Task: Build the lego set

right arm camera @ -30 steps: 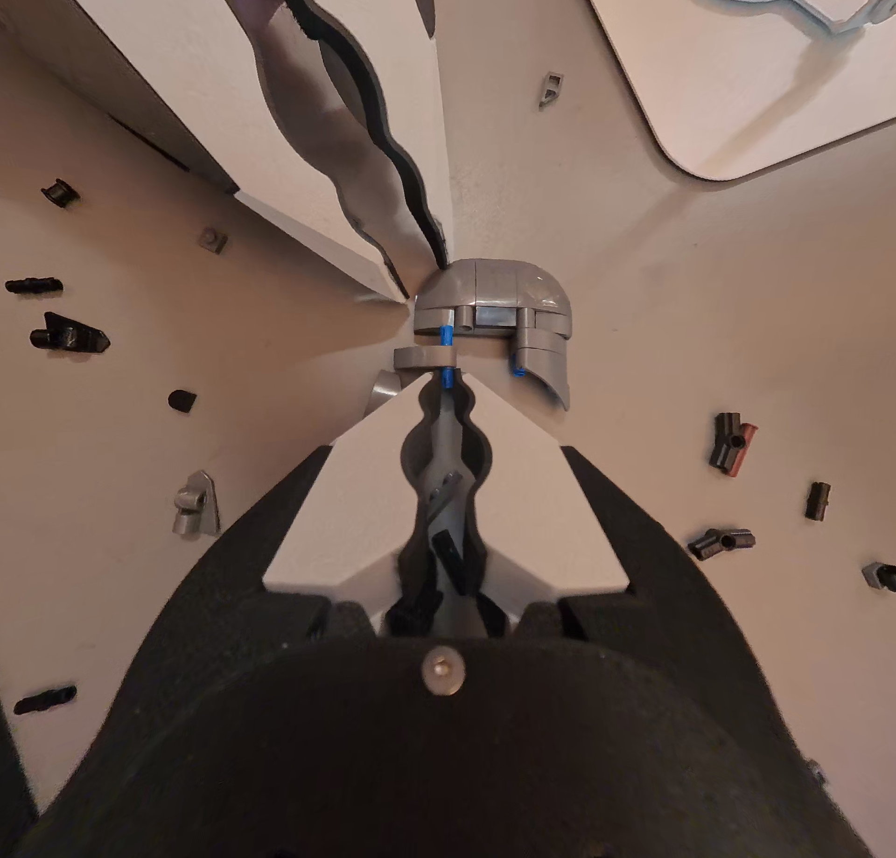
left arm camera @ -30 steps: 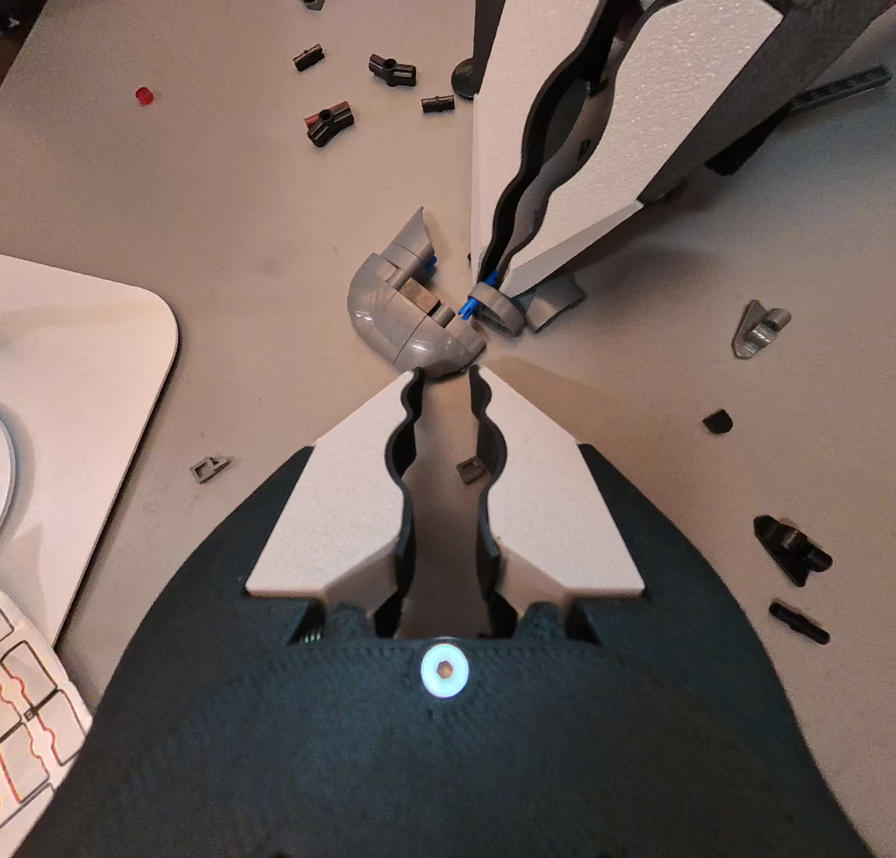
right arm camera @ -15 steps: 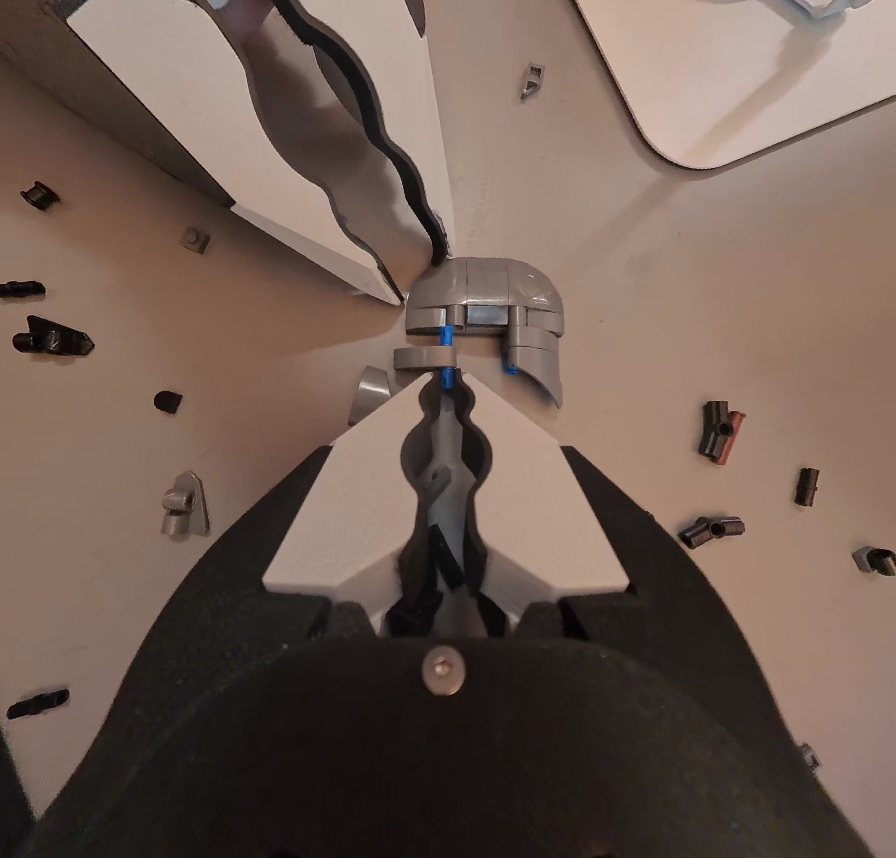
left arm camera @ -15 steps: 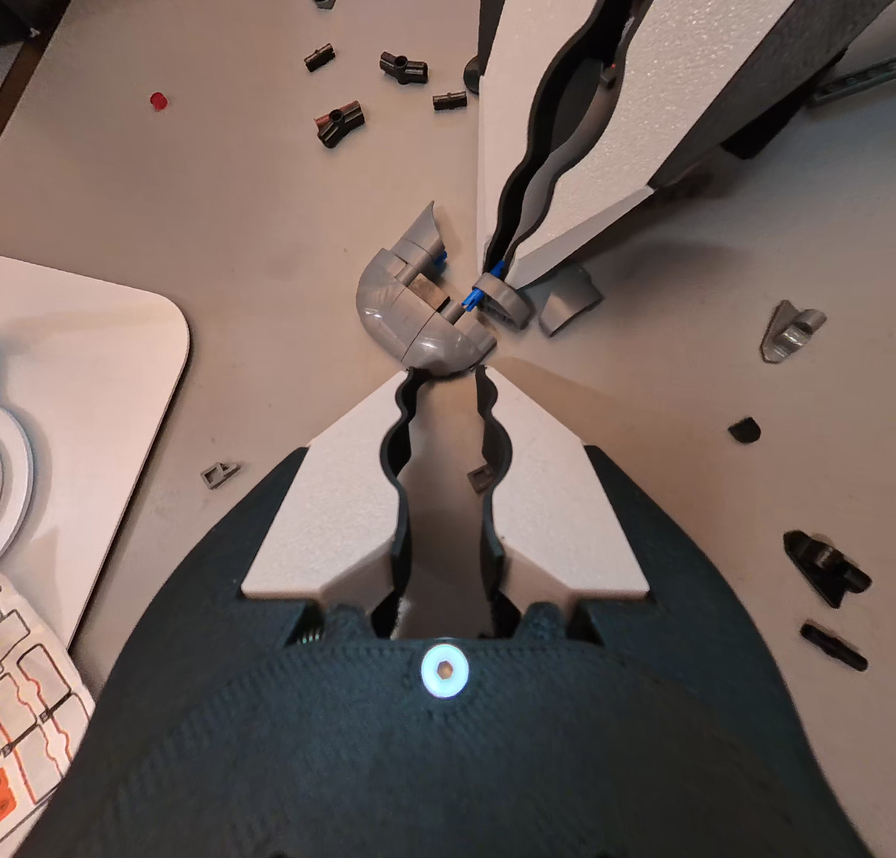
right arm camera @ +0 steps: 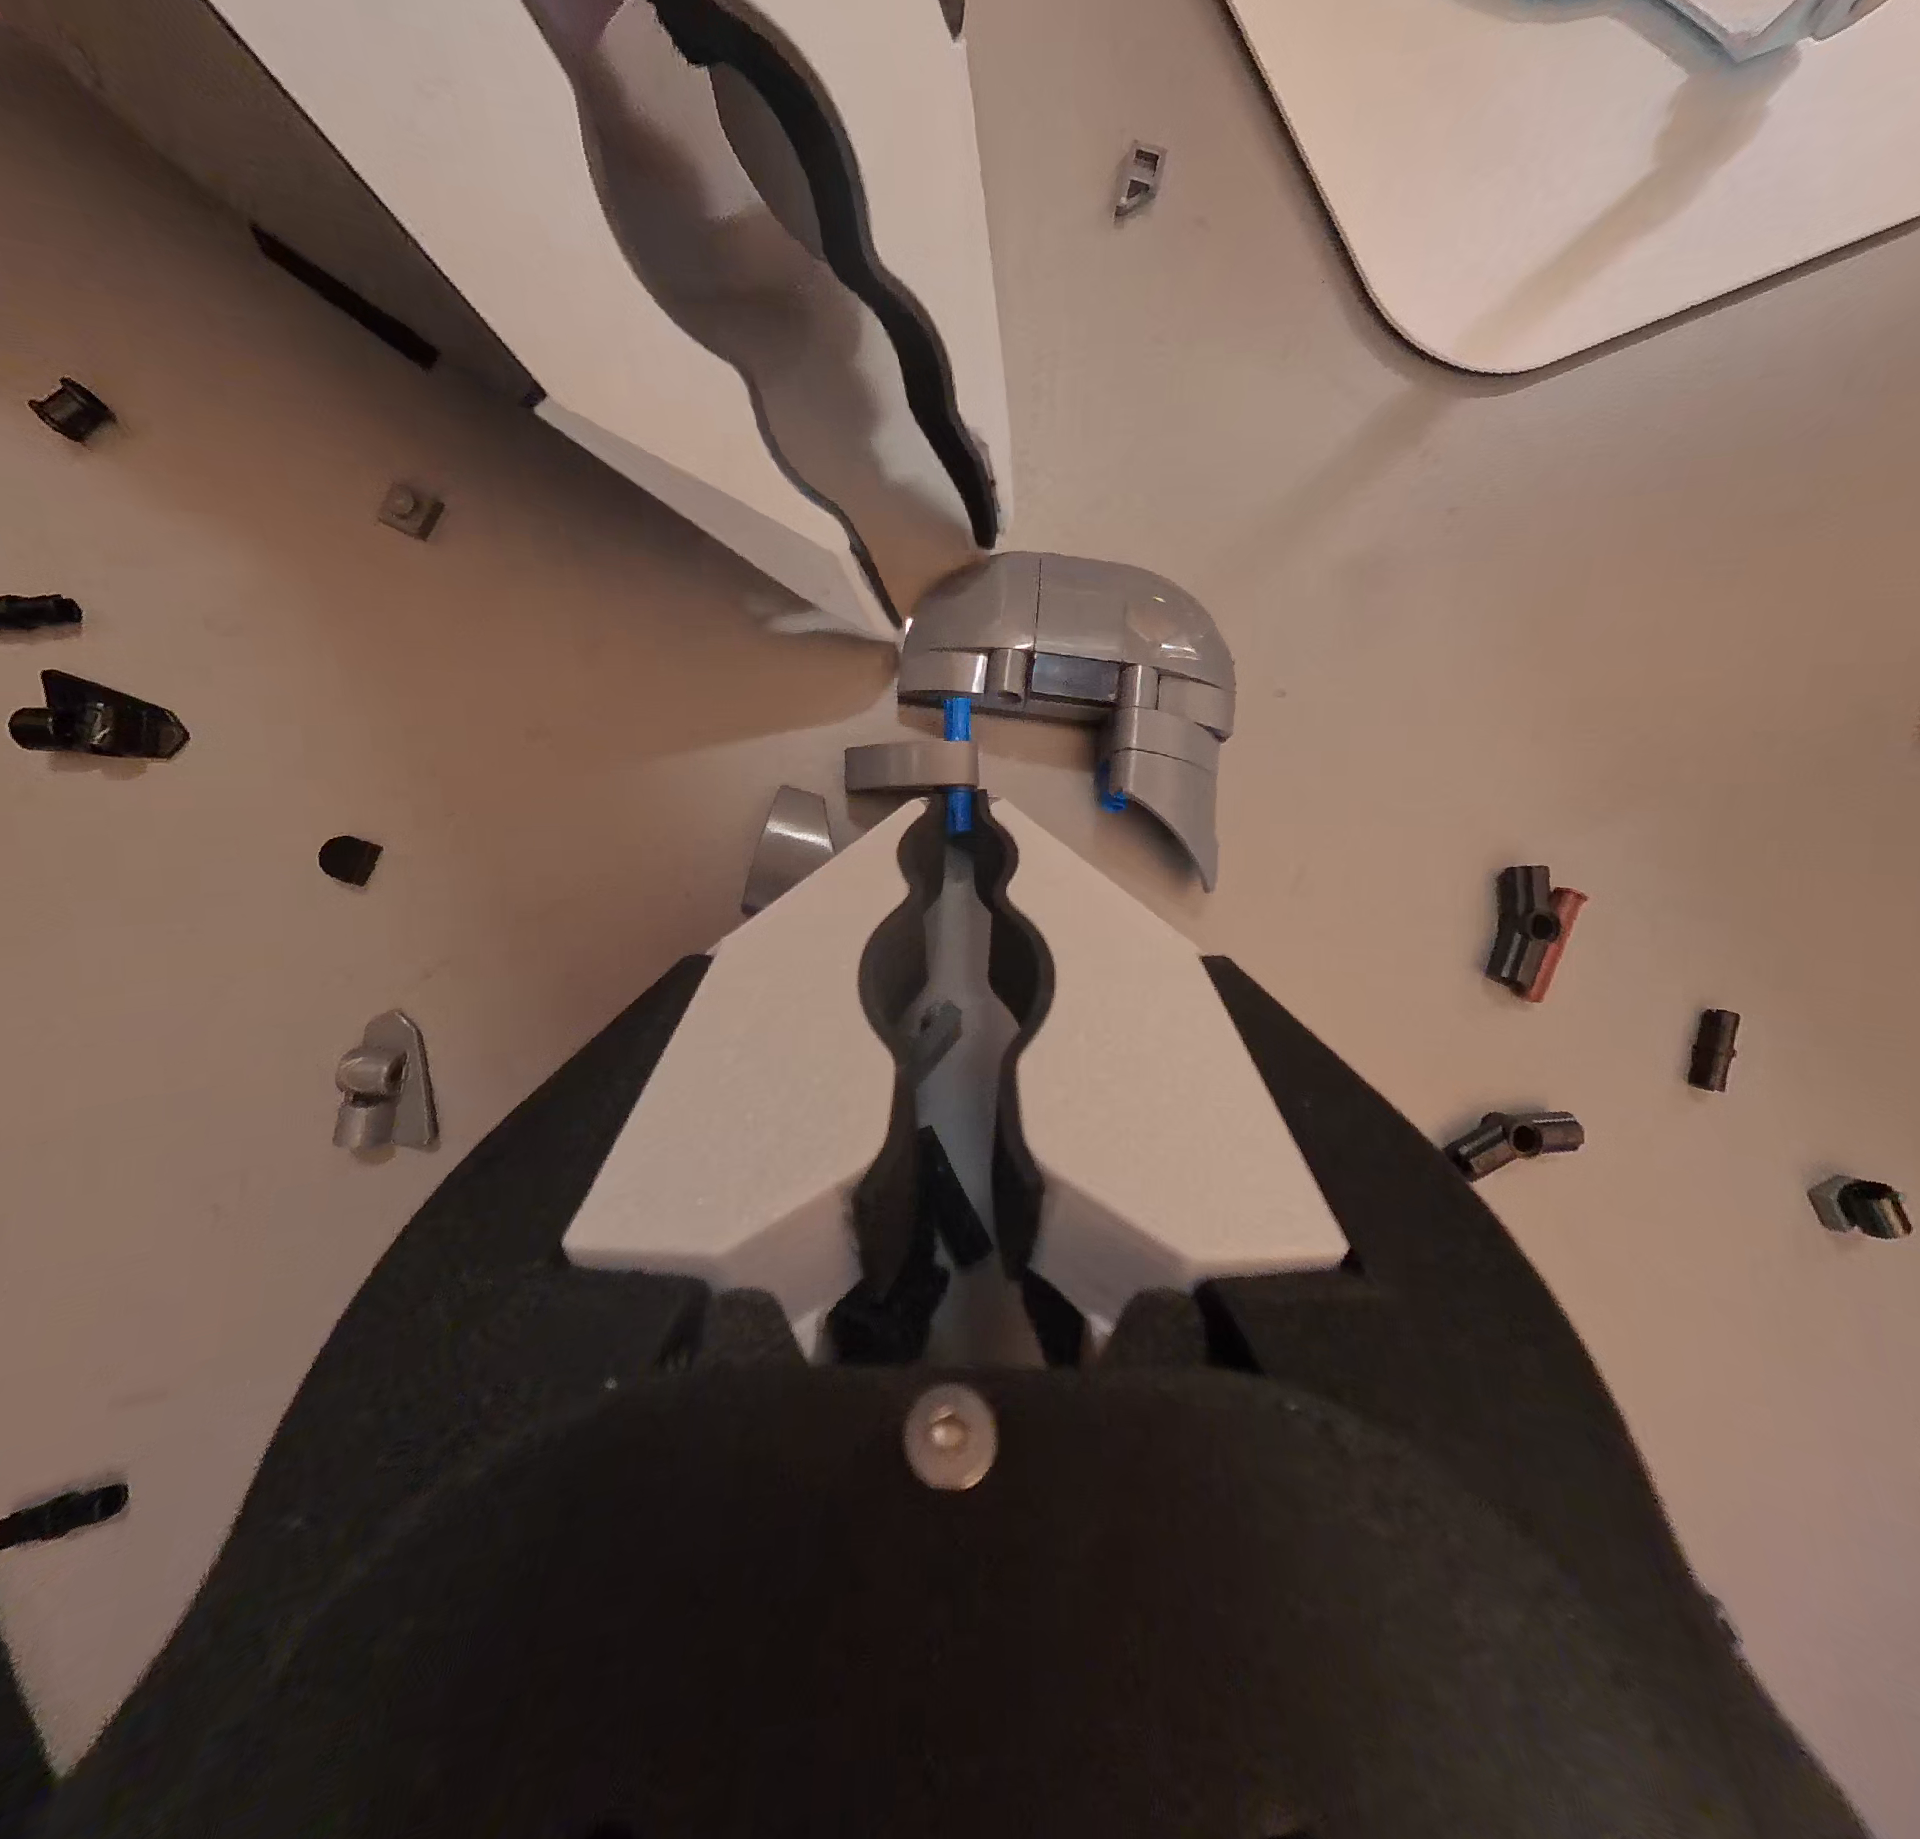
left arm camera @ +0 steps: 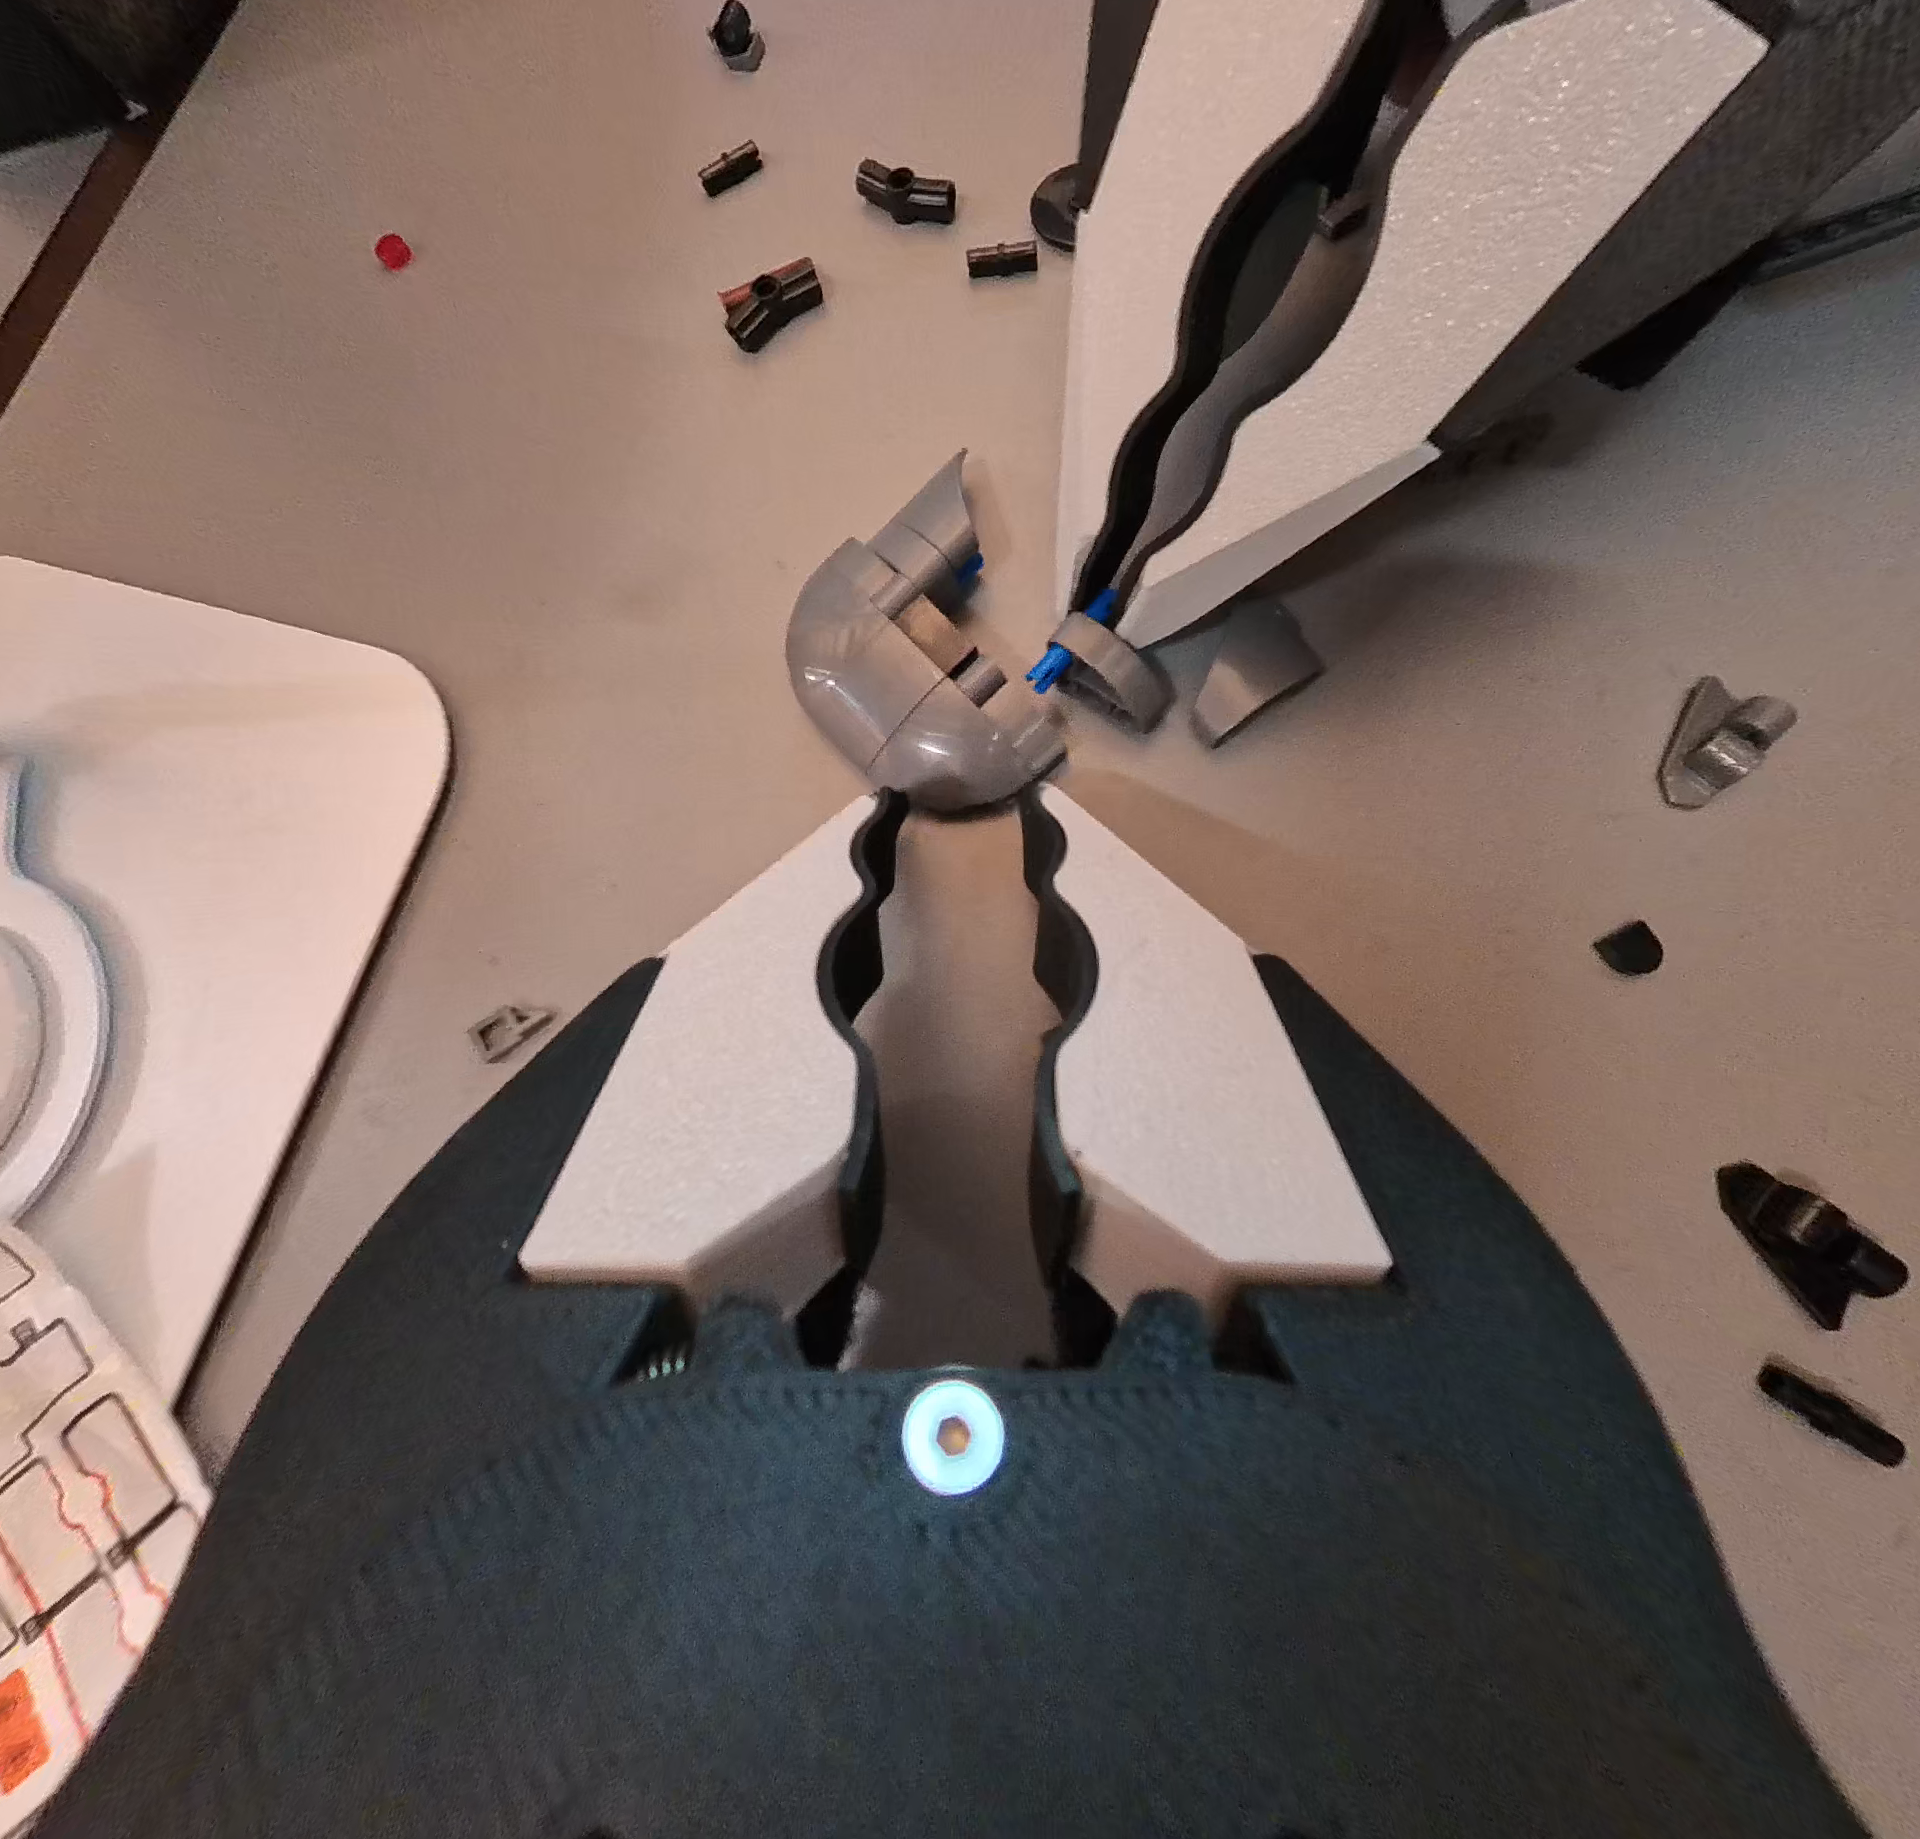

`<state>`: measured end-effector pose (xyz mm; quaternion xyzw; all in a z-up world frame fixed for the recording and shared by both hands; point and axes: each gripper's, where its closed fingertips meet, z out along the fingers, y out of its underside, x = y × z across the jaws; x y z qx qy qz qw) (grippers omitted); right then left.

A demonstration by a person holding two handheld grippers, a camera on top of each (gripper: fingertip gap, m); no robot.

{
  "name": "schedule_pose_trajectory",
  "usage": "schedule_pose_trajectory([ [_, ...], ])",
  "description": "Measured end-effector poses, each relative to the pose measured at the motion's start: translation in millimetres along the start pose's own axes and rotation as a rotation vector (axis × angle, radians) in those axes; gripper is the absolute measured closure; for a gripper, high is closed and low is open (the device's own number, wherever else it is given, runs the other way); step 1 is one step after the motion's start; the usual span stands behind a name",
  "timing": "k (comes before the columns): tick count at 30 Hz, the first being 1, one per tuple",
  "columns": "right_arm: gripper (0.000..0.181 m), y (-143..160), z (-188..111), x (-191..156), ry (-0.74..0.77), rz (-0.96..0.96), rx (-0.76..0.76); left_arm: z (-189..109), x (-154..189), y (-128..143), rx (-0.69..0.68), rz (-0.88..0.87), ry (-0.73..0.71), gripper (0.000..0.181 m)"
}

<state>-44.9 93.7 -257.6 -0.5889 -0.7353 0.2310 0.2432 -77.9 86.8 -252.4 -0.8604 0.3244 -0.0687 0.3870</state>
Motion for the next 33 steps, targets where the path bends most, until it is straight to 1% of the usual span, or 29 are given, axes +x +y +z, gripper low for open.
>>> schedule_pose_trajectory([
  [24, 0.179, -0.3, 0.6, 3.1, 0.016, -0.012, 0.000, 5.8, -0.7, -0.6, 0.010, -0.006, 0.001, 0.159],
  [30, 0.179, 0.5, -0.1, 2.8, 0.008, -0.013, 0.000, 5.3, 1.6, -1.0, 0.012, -0.011, 0.027, 0.158],
  [31, 0.179, 0.7, -0.2, 2.8, 0.007, -0.013, 0.000, 4.4, 3.5, -1.9, 0.011, -0.021, 0.051, 0.155],
  [33, 0.179, 1.0, -0.6, 2.9, 0.008, -0.017, -0.002, -0.9, -0.4, -9.6, 0.041, -0.033, 0.050, 0.154],
])
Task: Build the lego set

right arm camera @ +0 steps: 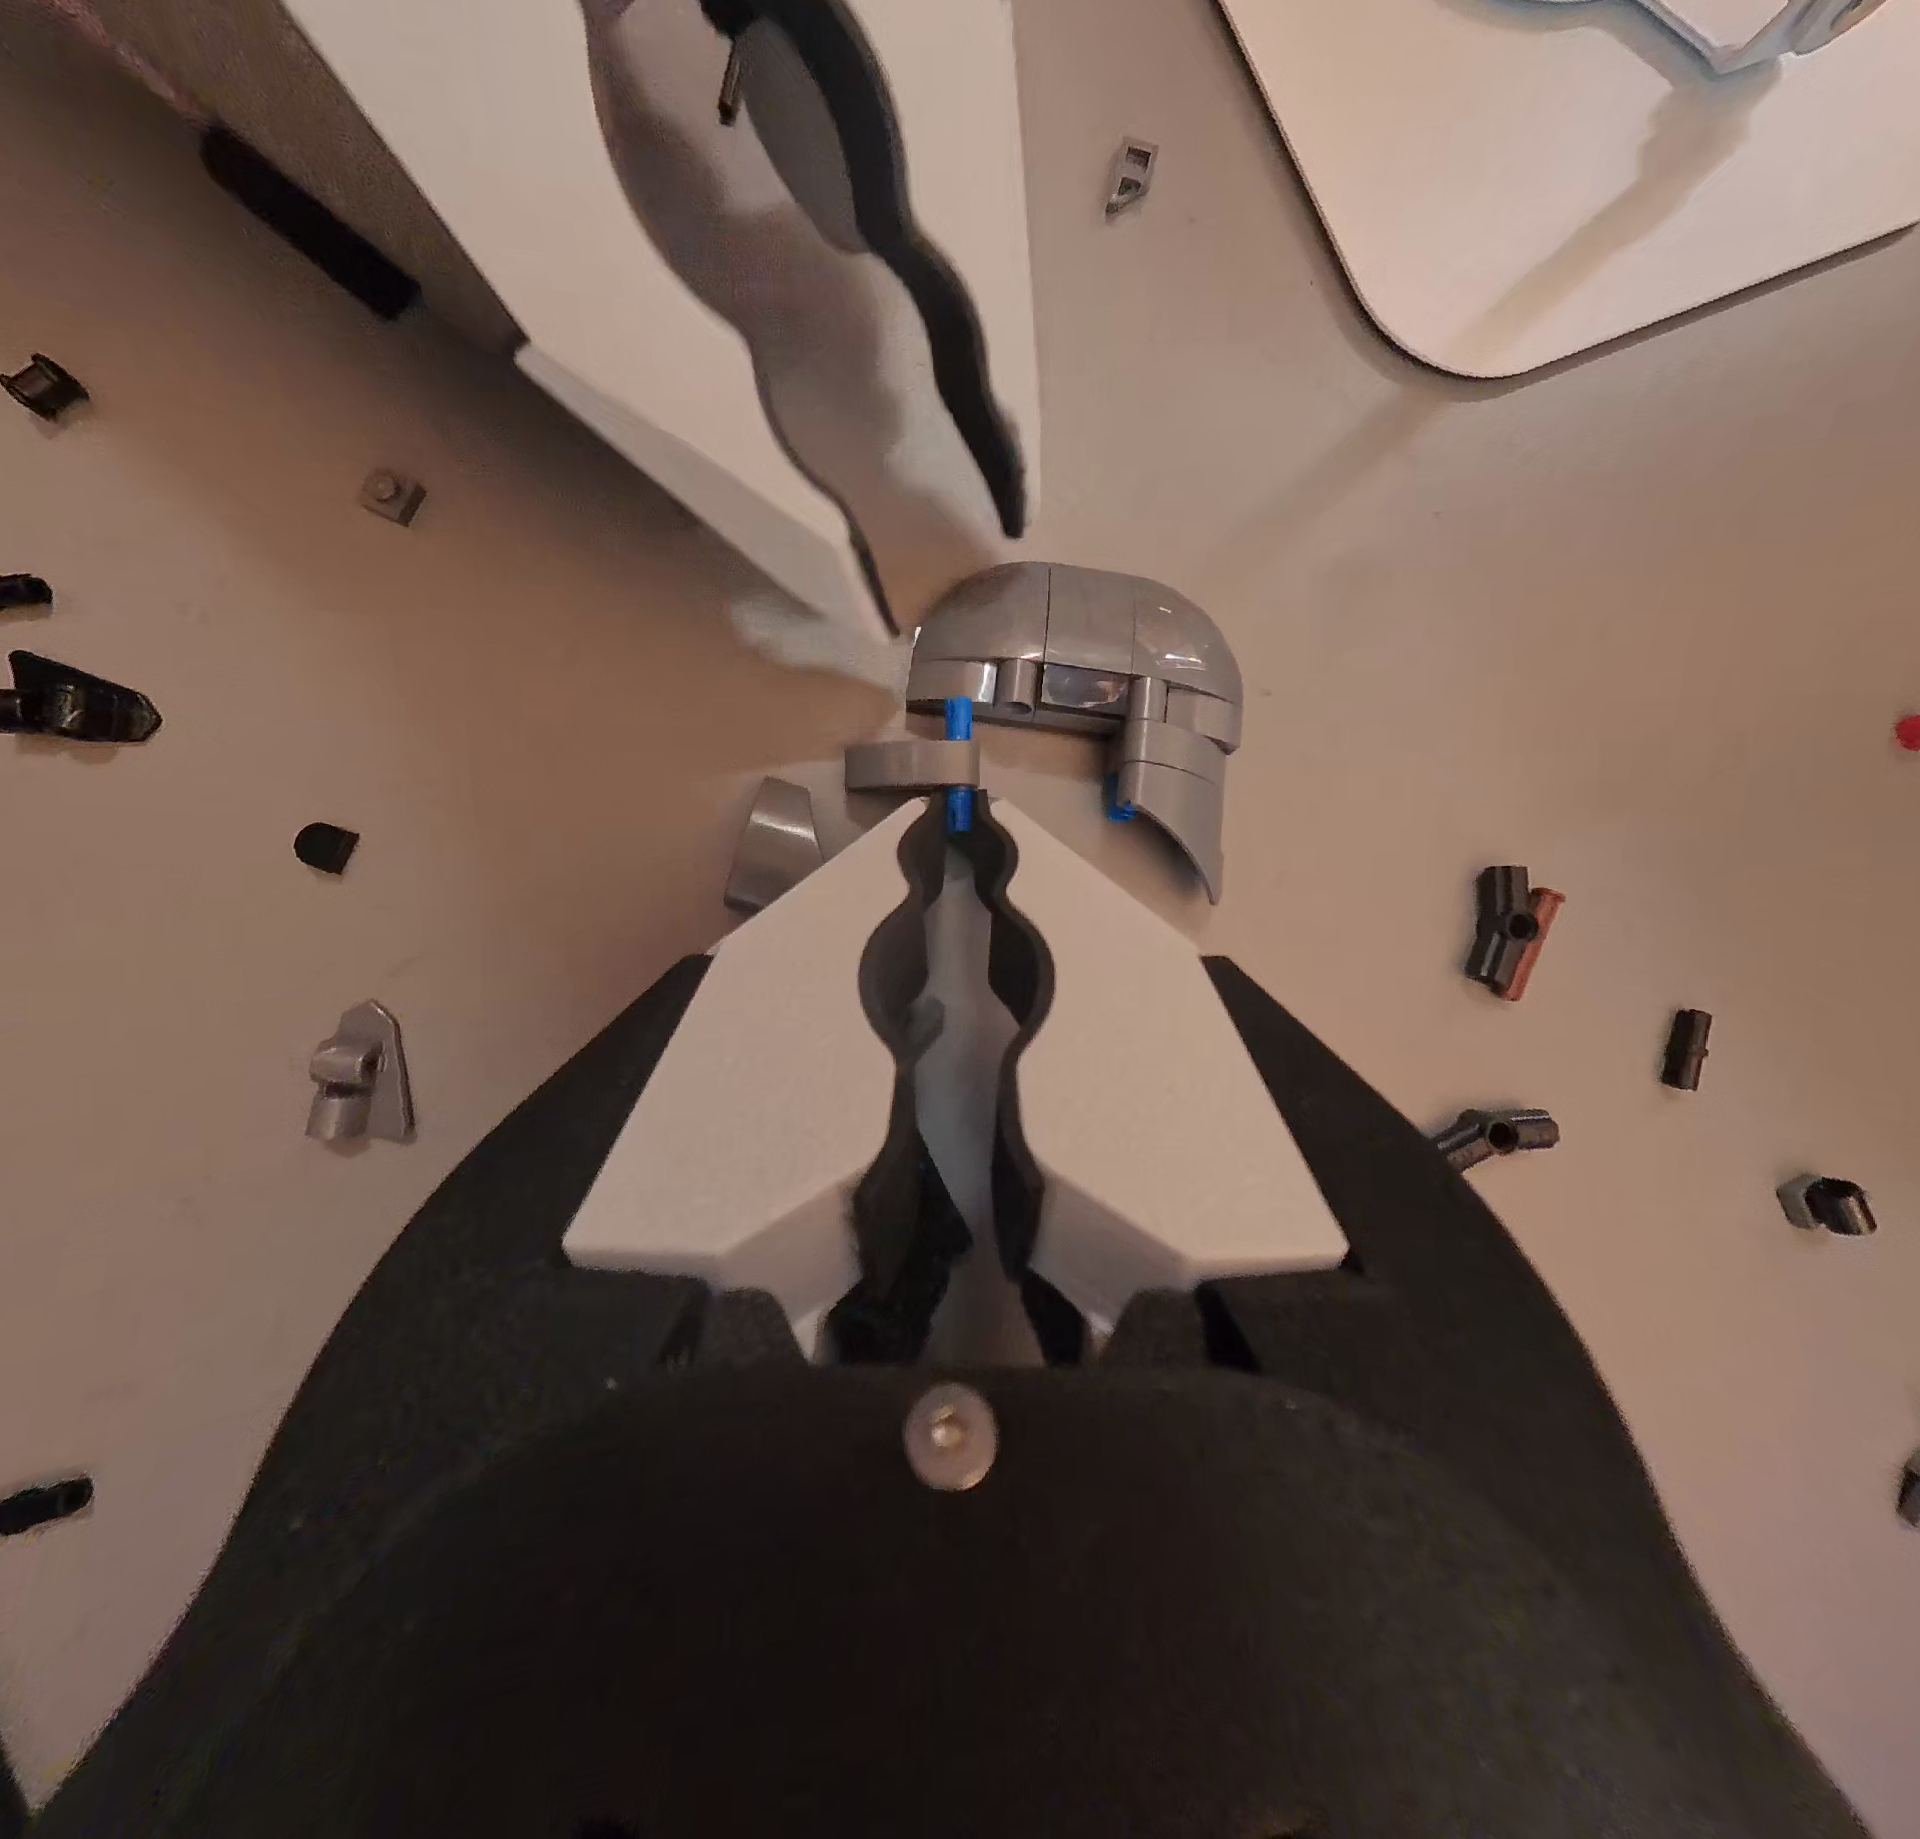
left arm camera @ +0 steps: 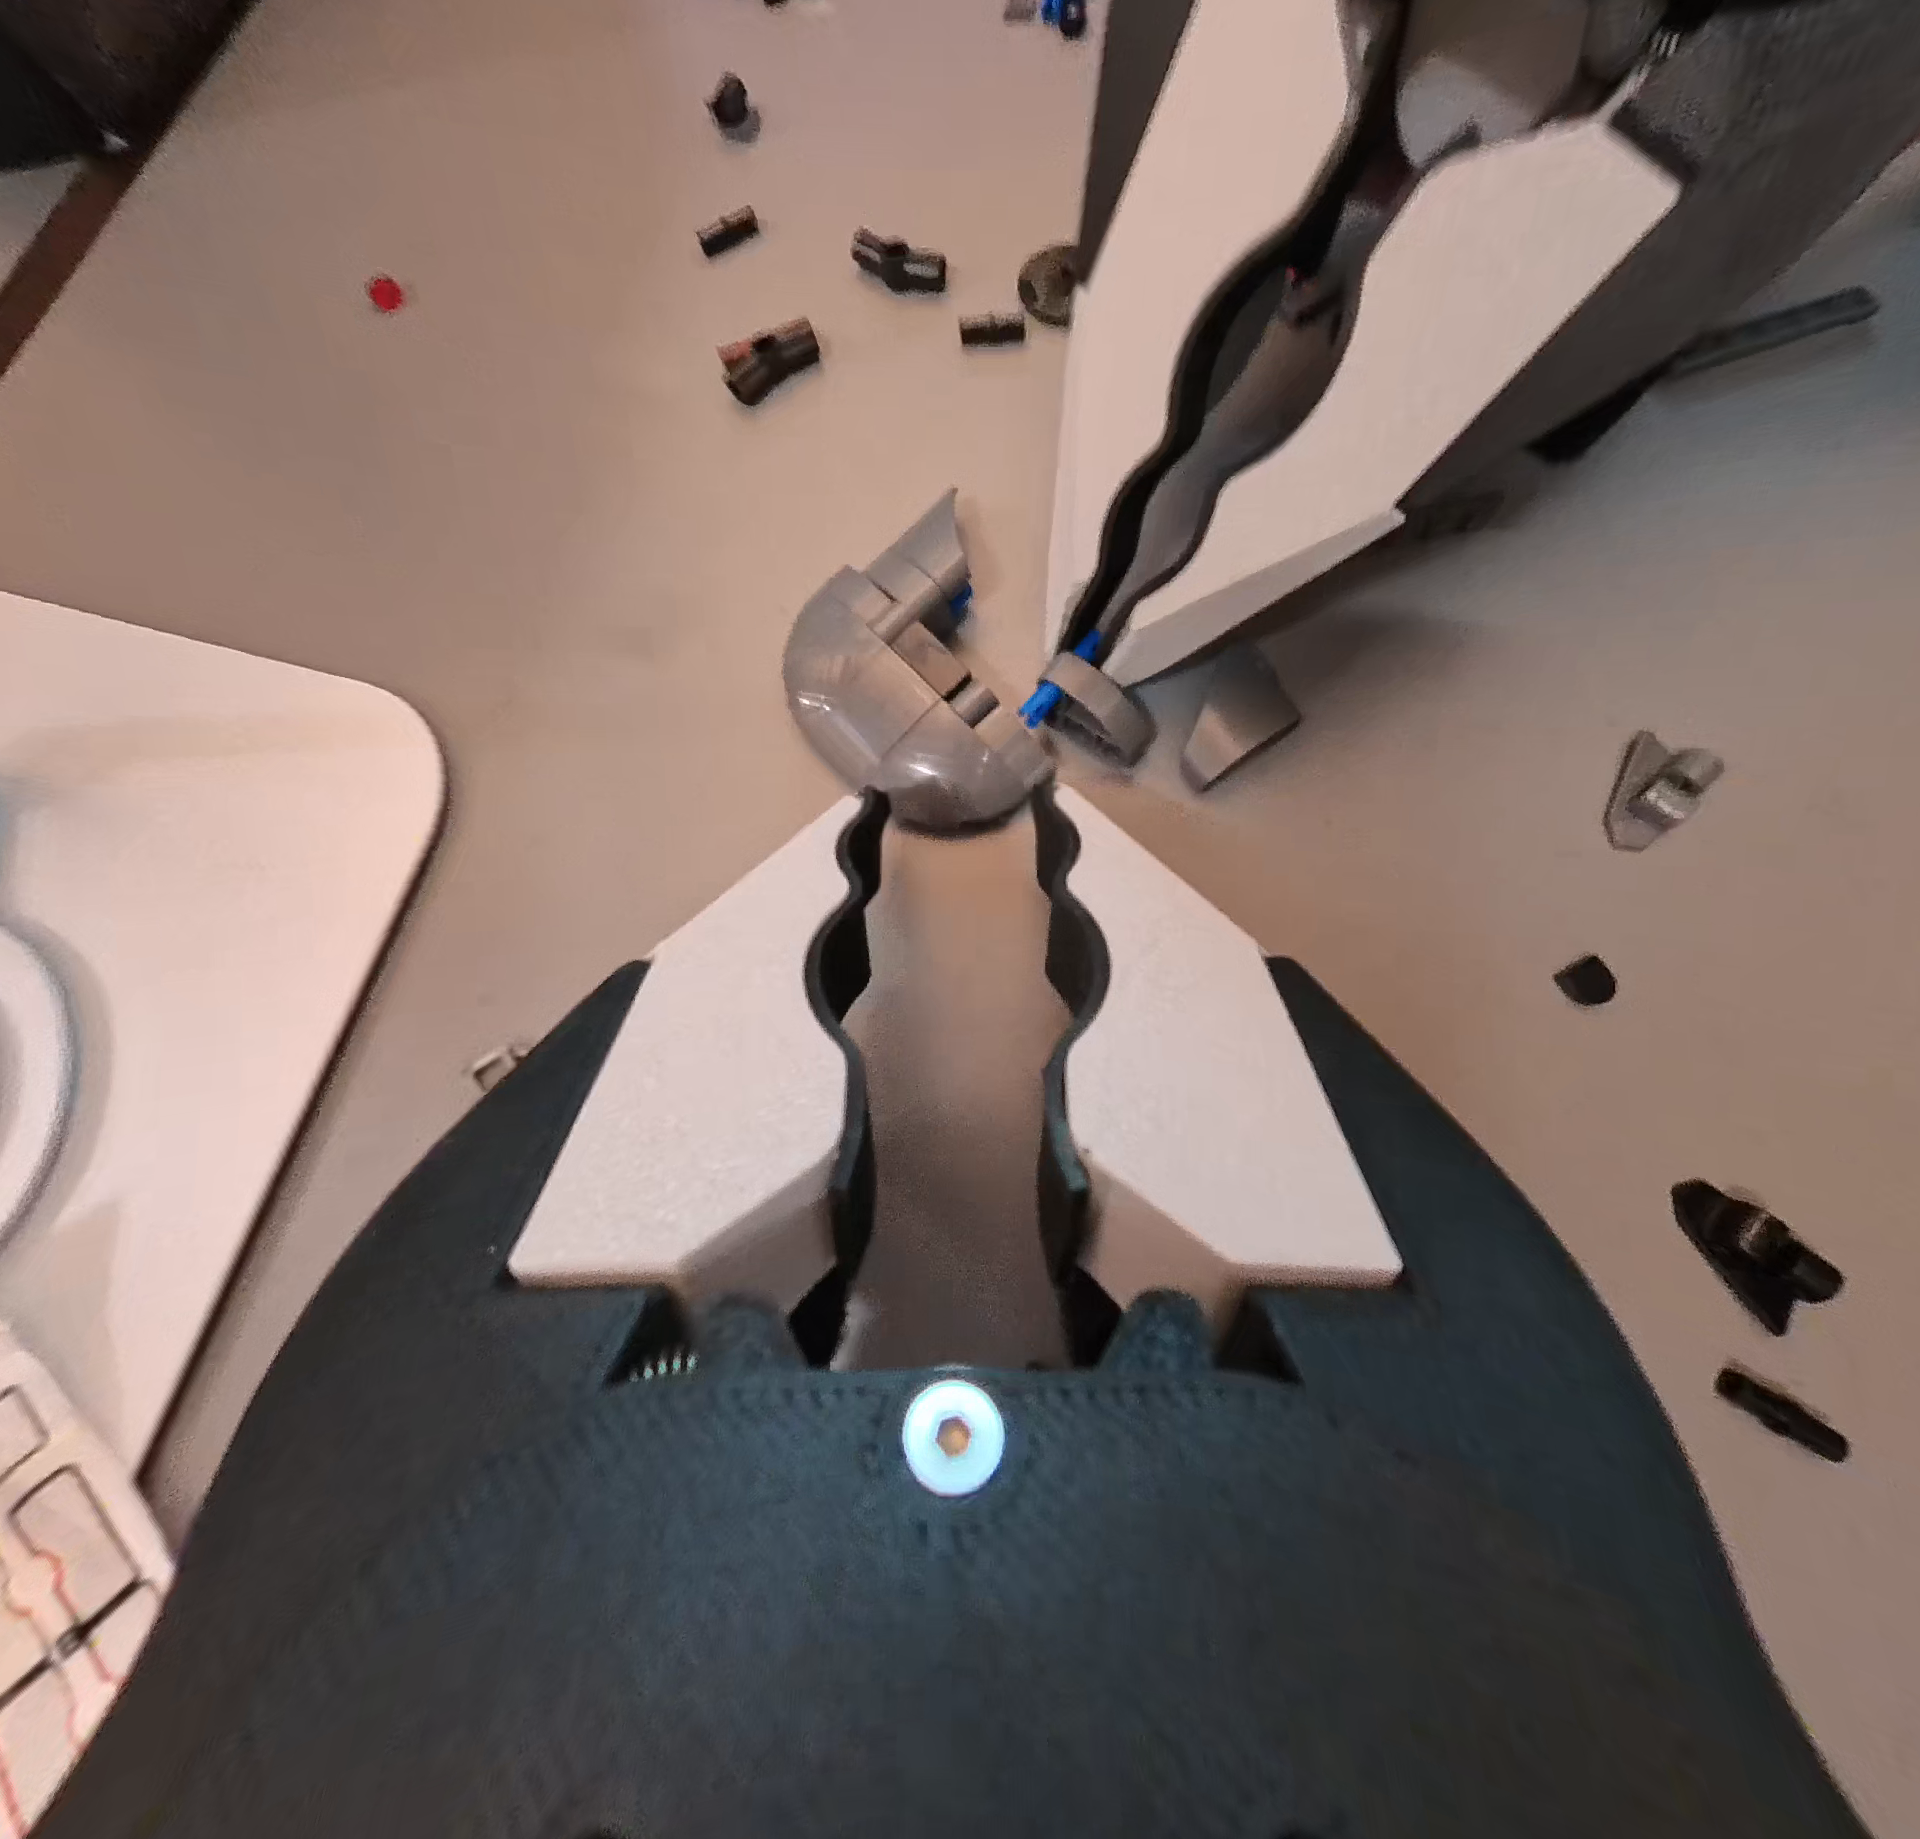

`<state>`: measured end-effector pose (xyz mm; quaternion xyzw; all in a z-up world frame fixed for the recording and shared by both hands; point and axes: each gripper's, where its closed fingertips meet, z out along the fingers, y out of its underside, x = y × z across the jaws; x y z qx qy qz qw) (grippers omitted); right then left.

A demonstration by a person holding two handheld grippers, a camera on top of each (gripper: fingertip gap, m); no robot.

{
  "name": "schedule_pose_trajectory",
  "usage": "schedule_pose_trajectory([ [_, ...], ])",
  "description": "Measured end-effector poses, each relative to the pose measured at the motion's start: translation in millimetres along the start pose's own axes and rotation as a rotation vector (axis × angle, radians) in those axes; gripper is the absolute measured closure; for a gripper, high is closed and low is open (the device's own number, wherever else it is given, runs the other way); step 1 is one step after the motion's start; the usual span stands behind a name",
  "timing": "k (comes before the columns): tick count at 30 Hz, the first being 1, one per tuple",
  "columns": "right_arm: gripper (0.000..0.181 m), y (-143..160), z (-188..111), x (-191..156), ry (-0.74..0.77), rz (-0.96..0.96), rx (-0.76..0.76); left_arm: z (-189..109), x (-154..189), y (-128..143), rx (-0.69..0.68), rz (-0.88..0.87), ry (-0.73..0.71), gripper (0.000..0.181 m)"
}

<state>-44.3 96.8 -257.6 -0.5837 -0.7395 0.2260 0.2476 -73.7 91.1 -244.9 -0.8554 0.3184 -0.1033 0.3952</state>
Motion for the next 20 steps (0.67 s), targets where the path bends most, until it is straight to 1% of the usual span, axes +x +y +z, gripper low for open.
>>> schedule_pose_trajectory([
  [3, 0.179, 0.7, -0.4, 1.2, 0.009, -0.006, -0.002, -4.3, -5.9, -6.1, 0.033, -0.024, -0.005, 0.155],
  [7, 0.179, 2.7, -1.7, 4.8, 0.020, -0.006, 0.002, 1.1, -5.6, -1.5, 0.002, 0.004, -0.031, 0.156],
  [10, 0.179, 4.3, -2.6, 7.6, 0.029, -0.004, -0.002, 3.2, -6.1, -2.6, 0.010, 0.024, -0.050, 0.156],
  [14, 0.180, 3.1, -1.4, 10.3, 0.034, 0.003, 0.011, 5.5, -6.5, 1.1, 0.016, -0.002, -0.029, 0.156],
  [20, 0.179, 0.5, 0.7, 11.4, 0.052, -0.015, 0.011, 8.7, -3.1, 0.6, 0.005, 0.013, -0.025, 0.157],
])
